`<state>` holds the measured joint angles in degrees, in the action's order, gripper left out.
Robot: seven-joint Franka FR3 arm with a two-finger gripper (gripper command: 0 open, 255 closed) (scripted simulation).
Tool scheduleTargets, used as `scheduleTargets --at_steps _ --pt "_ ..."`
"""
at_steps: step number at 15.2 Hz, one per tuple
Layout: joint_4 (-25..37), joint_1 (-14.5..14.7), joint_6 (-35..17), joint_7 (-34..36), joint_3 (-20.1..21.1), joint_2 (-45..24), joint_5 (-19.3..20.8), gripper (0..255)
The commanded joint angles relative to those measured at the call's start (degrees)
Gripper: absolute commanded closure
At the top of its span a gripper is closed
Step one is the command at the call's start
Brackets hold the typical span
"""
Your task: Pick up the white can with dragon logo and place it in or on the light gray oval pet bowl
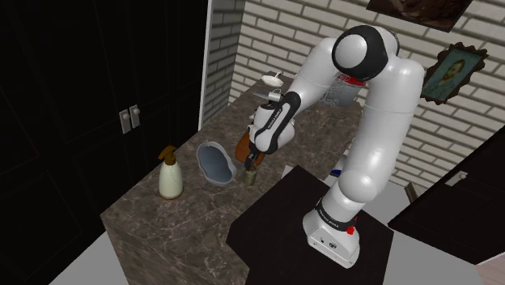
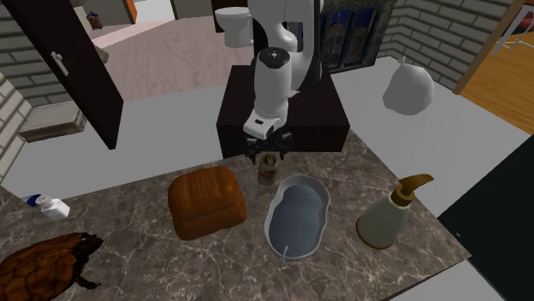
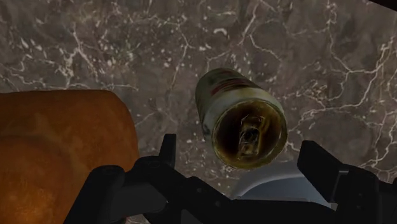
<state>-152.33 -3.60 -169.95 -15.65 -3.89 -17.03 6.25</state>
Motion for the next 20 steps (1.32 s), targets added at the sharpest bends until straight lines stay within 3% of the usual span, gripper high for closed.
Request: scheduleTargets --at_steps 1,4,12,13,20 --pt "0.6 -0.2 -1.7 -0.1 0.0 -2.2 0.0 0" --pt "1.7 -0.2 -4.3 0.0 -0.2 -6.0 0.1 0" --pt "1.7 -0.2 -4.3 0.0 -0.2 -6.0 0.1 0" --pt "1.7 -0.2 -4.3 0.0 -0.2 -6.0 0.1 255" --pt "1.7 -0.2 -4.4 0.0 -0.2 -6.0 0.1 255"
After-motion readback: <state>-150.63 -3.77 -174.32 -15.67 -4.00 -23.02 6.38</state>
